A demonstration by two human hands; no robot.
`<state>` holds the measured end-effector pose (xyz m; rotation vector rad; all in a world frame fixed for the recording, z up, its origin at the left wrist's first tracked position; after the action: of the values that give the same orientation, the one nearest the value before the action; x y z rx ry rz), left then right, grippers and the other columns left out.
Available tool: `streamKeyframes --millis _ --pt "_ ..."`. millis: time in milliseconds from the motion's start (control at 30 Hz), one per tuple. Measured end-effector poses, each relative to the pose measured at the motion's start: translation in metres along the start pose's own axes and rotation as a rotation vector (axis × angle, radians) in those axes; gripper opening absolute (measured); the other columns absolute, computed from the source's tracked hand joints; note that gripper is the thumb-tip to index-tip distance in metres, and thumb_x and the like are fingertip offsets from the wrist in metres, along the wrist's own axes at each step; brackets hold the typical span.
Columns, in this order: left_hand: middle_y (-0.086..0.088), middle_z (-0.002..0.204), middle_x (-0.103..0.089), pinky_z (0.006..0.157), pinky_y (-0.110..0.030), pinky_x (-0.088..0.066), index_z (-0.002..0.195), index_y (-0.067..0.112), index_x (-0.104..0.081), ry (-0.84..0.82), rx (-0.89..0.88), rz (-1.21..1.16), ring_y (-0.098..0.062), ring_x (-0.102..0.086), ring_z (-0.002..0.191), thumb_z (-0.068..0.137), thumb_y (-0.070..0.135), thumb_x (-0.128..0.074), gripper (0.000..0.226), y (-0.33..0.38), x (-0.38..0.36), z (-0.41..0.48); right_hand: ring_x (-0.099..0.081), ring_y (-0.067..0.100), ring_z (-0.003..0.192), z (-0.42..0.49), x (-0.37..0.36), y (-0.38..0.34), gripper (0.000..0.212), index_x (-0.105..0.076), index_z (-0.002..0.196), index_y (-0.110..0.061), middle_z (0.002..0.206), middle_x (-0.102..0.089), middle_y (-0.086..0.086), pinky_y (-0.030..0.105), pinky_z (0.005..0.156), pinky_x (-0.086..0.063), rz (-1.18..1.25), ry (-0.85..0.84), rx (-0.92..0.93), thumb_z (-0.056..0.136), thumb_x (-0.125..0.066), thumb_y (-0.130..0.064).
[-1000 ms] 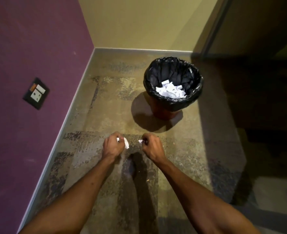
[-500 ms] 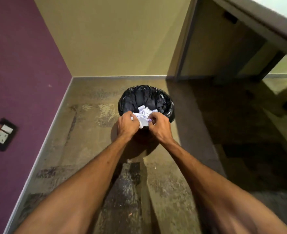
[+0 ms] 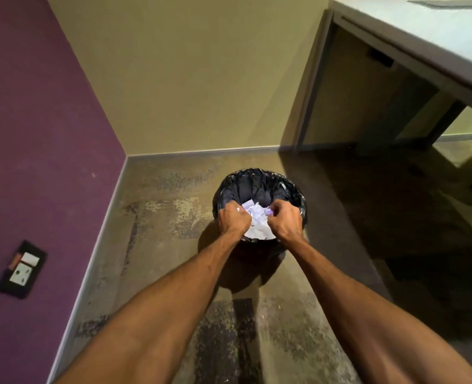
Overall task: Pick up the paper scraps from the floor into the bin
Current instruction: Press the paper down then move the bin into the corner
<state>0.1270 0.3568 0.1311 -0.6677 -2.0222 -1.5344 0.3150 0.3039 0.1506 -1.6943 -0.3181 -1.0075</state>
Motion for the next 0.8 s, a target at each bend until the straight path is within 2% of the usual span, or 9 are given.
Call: streamKeyframes --millis 67,167,233,300,400,533,633,700,800 --pt "-0.022 0.133 -0.067 0.100 -0.043 -0.051 0.125 0.009 -0.068 -0.012 0.010 0.017 -0.040 -0.061 0.126 0.102 0.017 -0.053 0.028 0.000 -0.007 0.004 -0.067 0.031 0.088 0.006 -0.004 0.000 0.010 -0.072 0.089 -0.014 0.089 -0.073 0.010 0.030 0.071 -0.040 -0.007 -0.018 0.002 0.092 -0.067 -0.005" --pt "-0.019 0.131 -0.068 0.099 -0.042 -0.051 0.123 0.011 -0.069 -0.024 0.006 0.037 -0.038 -0.062 0.125 0.102 0.018 -0.054 0.027 0.001 -0.023 0.012 -0.070 0.033 0.094 0.016 -0.013 0.000 0.021 -0.078 0.099 -0.011 0.099 -0.077 0.013 0.030 0.072 -0.042 -0.029 -0.053 0.029 0.086 -0.064 -0.001" --pt "-0.018 0.129 -0.070 0.097 -0.042 -0.053 0.122 0.012 -0.070 -0.018 0.012 0.043 -0.039 -0.063 0.122 0.102 0.019 -0.055 0.027 0.000 -0.035 0.020 -0.067 0.030 0.090 0.024 -0.021 0.003 0.023 -0.077 0.103 -0.010 0.102 -0.077 0.012 0.030 0.072 -0.041 -0.062 -0.103 0.048 0.087 -0.064 0.000" --pt "-0.018 0.126 -0.071 0.095 -0.042 -0.054 0.121 0.013 -0.071 -0.004 0.020 0.041 -0.040 -0.064 0.119 0.101 0.020 -0.057 0.025 0.000 -0.046 0.032 -0.065 0.028 0.087 0.037 -0.031 0.012 0.022 -0.077 0.102 -0.011 0.101 -0.077 0.011 0.030 0.072 -0.041 -0.077 -0.134 0.050 0.087 -0.065 0.000" --pt "-0.017 0.122 -0.072 0.095 -0.043 -0.056 0.114 0.015 -0.071 0.008 0.023 0.020 -0.039 -0.065 0.117 0.098 0.016 -0.058 0.021 0.002 -0.065 0.056 -0.070 0.034 0.094 0.060 -0.049 0.021 0.021 -0.075 0.098 -0.014 0.100 -0.077 0.012 0.033 0.071 -0.044 -0.102 -0.183 0.078 0.085 -0.064 -0.001" --pt "-0.011 0.120 -0.071 0.086 -0.037 -0.051 0.117 0.017 -0.066 -0.041 0.097 -0.016 -0.036 -0.065 0.116 0.090 0.012 -0.060 0.027 0.002 -0.082 0.068 -0.072 0.033 0.098 0.079 -0.054 0.031 0.031 -0.073 0.114 -0.018 0.106 -0.078 0.011 0.039 0.079 -0.058 -0.099 -0.211 0.084 0.085 -0.067 -0.006" --pt "-0.008 0.118 -0.072 0.080 -0.030 -0.045 0.121 0.021 -0.063 -0.093 0.116 -0.023 -0.032 -0.066 0.113 0.088 0.016 -0.063 0.034 0.007 -0.088 0.078 -0.072 0.033 0.103 0.099 -0.054 0.039 0.040 -0.073 0.119 -0.016 0.113 -0.077 0.009 0.036 0.081 -0.057 -0.131 -0.241 0.061 0.084 -0.064 0.000" --pt "-0.005 0.117 -0.072 0.079 -0.029 -0.044 0.123 0.022 -0.062 -0.103 0.117 -0.002 -0.031 -0.067 0.111 0.090 0.019 -0.064 0.033 0.009 -0.084 0.084 -0.072 0.033 0.104 0.108 -0.053 0.037 0.043 -0.074 0.121 -0.015 0.116 -0.077 0.008 0.038 0.084 -0.059 -0.152 -0.266 0.053 0.084 -0.061 0.003" --pt "-0.002 0.115 -0.070 0.076 -0.030 -0.043 0.124 0.023 -0.061 -0.116 0.109 0.072 -0.028 -0.067 0.106 0.093 0.024 -0.066 0.031 0.017 -0.069 0.088 -0.073 0.032 0.097 0.115 -0.049 0.025 0.035 -0.074 0.116 -0.014 0.111 -0.078 0.010 0.041 0.083 -0.062 -0.194 -0.321 0.048 0.087 -0.063 0.003"
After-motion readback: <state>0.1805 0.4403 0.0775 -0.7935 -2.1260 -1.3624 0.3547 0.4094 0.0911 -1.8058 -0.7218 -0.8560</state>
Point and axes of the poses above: each hand's wrist, its own z-axis towards the middle knuckle, its own x-axis out of the back of the hand, y = z × x, the point moved 10 cm from there along z, towards the middle knuckle
